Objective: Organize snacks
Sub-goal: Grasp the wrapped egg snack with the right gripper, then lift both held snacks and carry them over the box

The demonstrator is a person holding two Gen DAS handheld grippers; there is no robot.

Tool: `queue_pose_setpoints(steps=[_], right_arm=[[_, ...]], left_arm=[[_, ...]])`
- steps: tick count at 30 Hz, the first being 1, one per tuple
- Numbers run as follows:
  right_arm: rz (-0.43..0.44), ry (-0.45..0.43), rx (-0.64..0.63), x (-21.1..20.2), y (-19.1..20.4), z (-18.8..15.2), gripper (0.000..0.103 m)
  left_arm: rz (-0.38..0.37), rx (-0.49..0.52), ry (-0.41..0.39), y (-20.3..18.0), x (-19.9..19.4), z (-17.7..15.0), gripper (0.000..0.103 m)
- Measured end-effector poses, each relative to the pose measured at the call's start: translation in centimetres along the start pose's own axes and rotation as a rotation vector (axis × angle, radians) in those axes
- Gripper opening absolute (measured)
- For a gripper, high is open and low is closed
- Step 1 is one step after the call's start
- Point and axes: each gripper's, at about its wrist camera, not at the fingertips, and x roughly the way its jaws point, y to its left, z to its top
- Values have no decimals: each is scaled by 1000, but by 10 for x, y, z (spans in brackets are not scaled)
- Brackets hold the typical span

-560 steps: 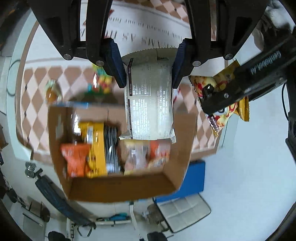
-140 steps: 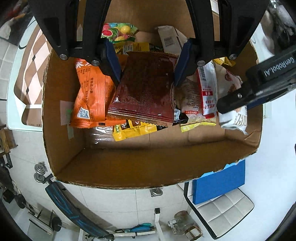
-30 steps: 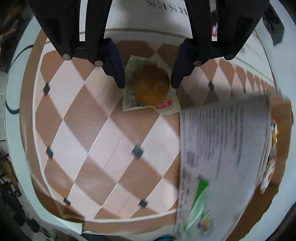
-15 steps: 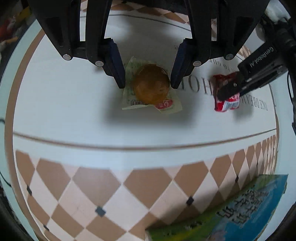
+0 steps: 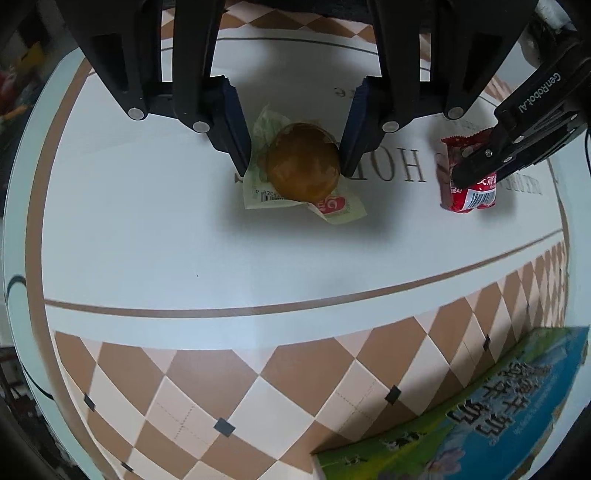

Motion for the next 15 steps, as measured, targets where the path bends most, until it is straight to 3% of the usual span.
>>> queue_pose_setpoints(steps=[7,15], right_arm=[[103,-74,15,-55,2,9,50],[198,-222,-47,-149,52,27,50]], left_arm=[[-65,42,-95,1,-62,13,34],[-126,92,-244,-6,-152,53,34]])
